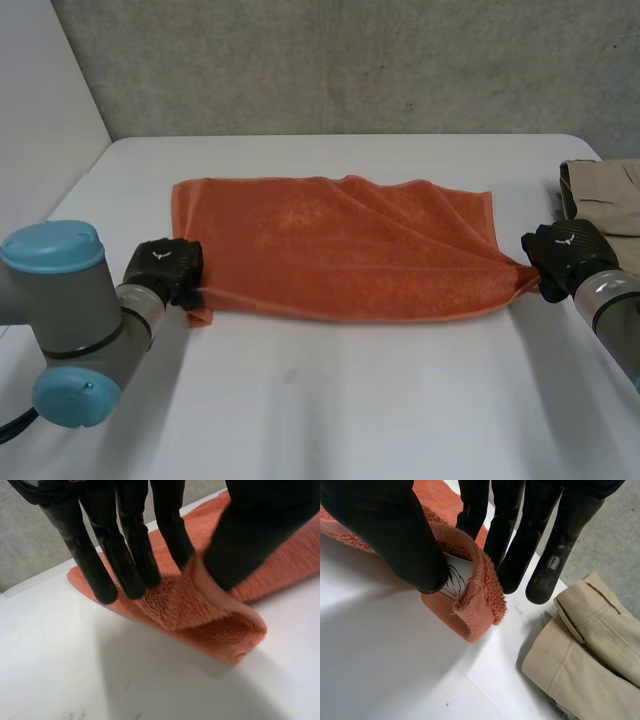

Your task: Fold the laundry.

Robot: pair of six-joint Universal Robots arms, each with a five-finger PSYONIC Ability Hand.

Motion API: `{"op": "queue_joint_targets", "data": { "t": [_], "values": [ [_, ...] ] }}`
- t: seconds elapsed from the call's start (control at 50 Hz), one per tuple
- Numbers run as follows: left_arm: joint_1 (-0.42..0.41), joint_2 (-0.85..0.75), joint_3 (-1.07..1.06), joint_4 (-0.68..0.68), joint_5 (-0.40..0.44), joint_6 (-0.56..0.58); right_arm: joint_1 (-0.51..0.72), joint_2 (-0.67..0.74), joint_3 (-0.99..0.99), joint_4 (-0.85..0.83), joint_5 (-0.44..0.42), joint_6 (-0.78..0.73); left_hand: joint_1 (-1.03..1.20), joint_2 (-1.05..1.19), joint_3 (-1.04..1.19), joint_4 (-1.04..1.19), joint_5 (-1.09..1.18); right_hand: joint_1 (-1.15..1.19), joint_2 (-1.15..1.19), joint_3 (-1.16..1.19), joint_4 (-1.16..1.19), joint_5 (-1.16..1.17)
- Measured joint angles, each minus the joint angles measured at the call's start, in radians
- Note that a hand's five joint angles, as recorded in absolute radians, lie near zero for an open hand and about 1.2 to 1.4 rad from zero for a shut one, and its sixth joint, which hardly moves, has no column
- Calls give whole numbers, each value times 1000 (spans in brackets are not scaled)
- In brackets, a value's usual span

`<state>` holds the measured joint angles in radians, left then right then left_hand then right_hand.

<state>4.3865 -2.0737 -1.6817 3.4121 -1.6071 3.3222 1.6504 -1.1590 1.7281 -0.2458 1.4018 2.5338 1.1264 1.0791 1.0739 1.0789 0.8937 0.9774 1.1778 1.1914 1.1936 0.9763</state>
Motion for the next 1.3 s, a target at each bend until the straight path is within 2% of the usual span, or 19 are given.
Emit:
{"op": "queue_joint_targets", "data": {
  "t": [0.06, 0.16, 0.2, 0.24, 0.28, 0.3, 0.4, 0.46, 0.54, 0.6, 0.64, 0.74, 0.78, 0.8, 0.86, 0.98, 1.1, 1.3],
  "values": [
    [-13, 7, -8, 4, -28, 28, 0, -2, 1, 3, -2, -1, 39, 113, 112, 115, 77, 0, 0, 0, 0, 0],
    [-22, 77, -43, -5, -52, 120, -1, -31, -7, 25, -9, -16, 39, 116, 115, 119, 77, 0, 0, 0, 0, 0],
    [-22, 158, -78, -21, -57, 207, -2, -69, -13, 67, -21, -39, 39, 116, 115, 119, 77, 0, 0, 0, 0, 0],
    [-22, 171, -84, -24, -57, 221, -2, -77, -15, 77, -24, -45, 39, 116, 115, 119, 77, 0, 0, 0, 0, 0],
    [-21, 257, -121, -53, -57, 319, -2, -121, -22, 141, -40, -83, 39, 117, 117, 119, 77, 0, 0, 0, 0, 0],
    [-21, 315, -143, -85, -56, 387, -3, -154, -30, 198, -52, -120, 39, 117, 117, 119, 77, 0, 0, 0, 0, 0],
    [-28, 444, -194, -222, -53, 545, -8, -235, -47, 380, -72, -243, 39, 118, 118, 119, 77, 0, 0, 0, 0, 0],
    [-47, 510, -225, -379, -49, 628, -23, -290, -55, 554, -79, -368, 39, 118, 118, 119, 77, 0, 0, 0, 0, 0],
    [-78, 534, -242, -514, -43, 666, -45, -317, -57, 693, -84, -474, 39, 118, 118, 119, 77, 0, 0, 0, 0, 0],
    [-95, 524, -240, -543, -41, 673, -55, -315, -59, 737, -85, -510, 39, 118, 118, 119, 77, 0, 0, 0, 0, 0],
    [-100, 503, -232, -528, -41, 675, -57, -296, -62, 743, -84, -517, 39, 119, 118, 119, 77, 0, 0, 0, 0, 0],
    [-109, 293, -109, -298, -46, 679, -43, -115, -133, 657, -43, -467, 39, 119, 119, 123, 76, 0, 0, 0, 0, 0],
    [-109, 247, -75, -253, -46, 679, -32, -75, -160, 628, -23, -446, 39, 119, 119, 123, 77, 0, 0, 0, 0, 0],
    [-107, 174, -16, -188, -46, 680, -12, -25, -201, 589, 12, -420, 39, 119, 119, 123, 77, 0, 0, 0, 0, 0],
    [-105, 64, 88, -109, -45, 681, 25, 45, -272, 525, 74, -387, 39, 119, 119, 123, 76, 14, 0, 0, 0, 15],
    [-101, -137, 318, -17, -40, 703, 84, 161, -417, 422, 157, -361, 39, 119, 119, 123, 77, 14, 0, 0, 0, 15],
    [-90, -291, 502, 59, -34, 771, 126, 276, -570, 369, 180, -353, 39, 119, 119, 123, 77, 14, 0, 0, 0, 15],
    [-69, -416, 586, 186, 14, 848, 146, 467, -797, 327, 230, -337, 39, 120, 120, 123, 77, 14, 0, 0, 0, 15]
  ]
}}
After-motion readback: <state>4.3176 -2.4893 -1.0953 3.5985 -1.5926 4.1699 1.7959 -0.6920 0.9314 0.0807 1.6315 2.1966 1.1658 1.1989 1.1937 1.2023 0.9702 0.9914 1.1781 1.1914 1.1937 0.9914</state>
